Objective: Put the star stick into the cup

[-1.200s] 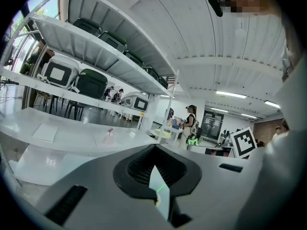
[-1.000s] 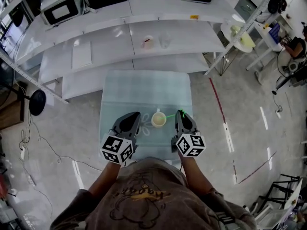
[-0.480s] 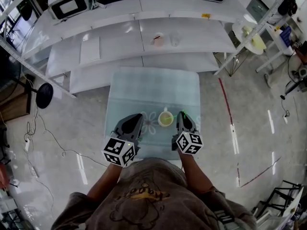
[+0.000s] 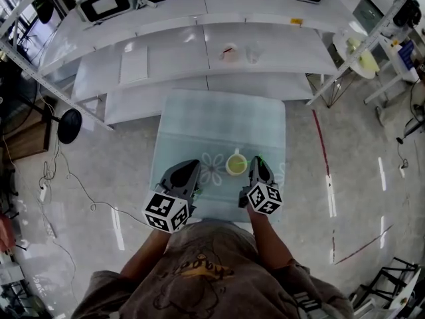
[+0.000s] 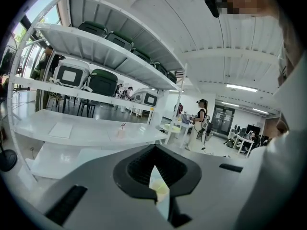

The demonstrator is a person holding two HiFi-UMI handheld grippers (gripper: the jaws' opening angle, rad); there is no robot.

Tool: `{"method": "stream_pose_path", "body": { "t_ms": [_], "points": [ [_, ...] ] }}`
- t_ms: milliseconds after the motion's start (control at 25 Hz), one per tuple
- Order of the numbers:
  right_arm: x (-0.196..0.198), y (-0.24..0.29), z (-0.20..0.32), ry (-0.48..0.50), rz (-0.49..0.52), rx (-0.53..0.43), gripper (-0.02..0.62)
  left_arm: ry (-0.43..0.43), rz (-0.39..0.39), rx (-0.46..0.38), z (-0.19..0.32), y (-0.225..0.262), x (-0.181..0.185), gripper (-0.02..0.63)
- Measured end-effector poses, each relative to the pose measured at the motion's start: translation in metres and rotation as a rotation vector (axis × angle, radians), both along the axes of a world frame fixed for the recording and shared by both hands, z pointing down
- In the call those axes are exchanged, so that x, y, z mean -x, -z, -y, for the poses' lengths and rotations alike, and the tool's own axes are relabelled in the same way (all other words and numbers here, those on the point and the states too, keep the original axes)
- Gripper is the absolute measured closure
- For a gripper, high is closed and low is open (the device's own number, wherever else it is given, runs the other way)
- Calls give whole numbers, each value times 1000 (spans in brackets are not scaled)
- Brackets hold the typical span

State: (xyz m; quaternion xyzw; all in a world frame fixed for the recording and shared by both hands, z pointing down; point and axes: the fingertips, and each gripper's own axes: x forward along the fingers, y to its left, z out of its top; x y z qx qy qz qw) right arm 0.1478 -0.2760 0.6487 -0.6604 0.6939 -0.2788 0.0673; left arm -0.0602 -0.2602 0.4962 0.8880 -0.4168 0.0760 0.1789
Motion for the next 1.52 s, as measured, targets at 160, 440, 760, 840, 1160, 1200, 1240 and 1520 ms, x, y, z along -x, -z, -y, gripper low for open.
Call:
{"method": "stream_pose_path", "body": {
  "t_ms": [160, 440, 760, 840, 1160, 1200, 1240, 1520],
  "points": [
    [-3, -8, -1, -12, 15, 7, 577, 8, 5, 7, -3, -3, 3, 584],
    [-12, -19, -4, -22, 26, 34, 558, 25, 10, 9, -2, -3, 8, 584],
    [-24, -30, -9, -30, 31, 56, 524, 27, 4, 23, -6, -7, 6, 584],
    [-26, -31, -10, -32, 31, 60, 511, 26, 4, 24, -7, -8, 4, 584],
    [-40, -31, -17, -34, 22, 73, 459, 0, -8, 28, -12, -8, -7, 584],
    [-42, -30, -18, -37, 19, 74, 455, -6, -10, 28, -12, -8, -10, 584],
    [-45, -29, -20, -40, 16, 74, 451, -14, -12, 27, -13, -8, -13, 584],
    [-57, -19, -36, -17, -27, 76, 434, -75, -33, 26, -15, -9, -37, 584]
  ]
}}
